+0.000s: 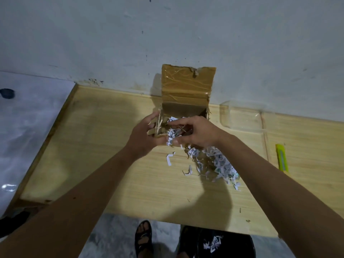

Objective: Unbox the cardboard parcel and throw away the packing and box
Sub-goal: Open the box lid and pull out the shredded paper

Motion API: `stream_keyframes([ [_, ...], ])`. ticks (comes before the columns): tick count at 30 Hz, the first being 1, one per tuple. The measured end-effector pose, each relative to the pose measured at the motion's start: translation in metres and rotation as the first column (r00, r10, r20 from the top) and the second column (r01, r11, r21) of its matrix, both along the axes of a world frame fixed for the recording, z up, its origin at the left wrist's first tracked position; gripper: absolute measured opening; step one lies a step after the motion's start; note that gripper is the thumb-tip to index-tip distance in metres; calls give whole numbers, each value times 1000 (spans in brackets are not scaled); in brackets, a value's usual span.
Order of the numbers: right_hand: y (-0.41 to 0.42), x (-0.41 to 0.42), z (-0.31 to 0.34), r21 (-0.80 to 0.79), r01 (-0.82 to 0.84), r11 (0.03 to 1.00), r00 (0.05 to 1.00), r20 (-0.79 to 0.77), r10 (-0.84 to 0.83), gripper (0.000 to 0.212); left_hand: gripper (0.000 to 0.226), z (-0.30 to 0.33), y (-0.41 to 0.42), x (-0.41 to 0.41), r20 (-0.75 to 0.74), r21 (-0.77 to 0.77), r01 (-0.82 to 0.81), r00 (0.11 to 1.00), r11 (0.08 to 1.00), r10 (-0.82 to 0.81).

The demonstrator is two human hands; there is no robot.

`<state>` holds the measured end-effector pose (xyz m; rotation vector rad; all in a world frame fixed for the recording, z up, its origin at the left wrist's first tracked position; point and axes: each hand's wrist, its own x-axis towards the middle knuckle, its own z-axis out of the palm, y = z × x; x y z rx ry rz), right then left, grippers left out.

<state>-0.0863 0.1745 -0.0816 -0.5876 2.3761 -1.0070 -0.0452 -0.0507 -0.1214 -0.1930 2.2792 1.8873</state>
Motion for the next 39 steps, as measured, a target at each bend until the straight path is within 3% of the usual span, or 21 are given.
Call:
stream_keyframes([
  [4,-8,-2,-10,-25,21,999,1000,9,-21,30,97,-3,-6,-3,18,31,25,1000,999,-26],
  [8,-1,-1,-12,-136,98,986,995,8,-98,15,99,-3,-11,-5,39,24,45,998,999,-46],
  [17,48,26,14,-282,218,934,976,52,-212,17,95,2,-10,-4,19,8,65,998,998,-65],
  [22,95,56,13,-102,168,981,986,16,-167,16,93,5,-8,-2,14,16,55,998,998,-55],
  [26,114,66,3,41,113,993,988,-110,-108,27,92,6,-8,-2,8,-1,41,999,999,-41],
  [35,66,30,30,-236,256,938,941,-163,-298,18,91,1,-9,-5,-10,-10,10,1000,1000,-10],
  [37,46,15,30,-223,247,943,952,-123,-279,23,91,0,-10,-6,-17,-7,11,1000,1000,-11],
  [39,33,2,32,-110,194,975,976,-80,-203,33,91,0,-10,-6,-29,-13,19,999,1000,-20],
])
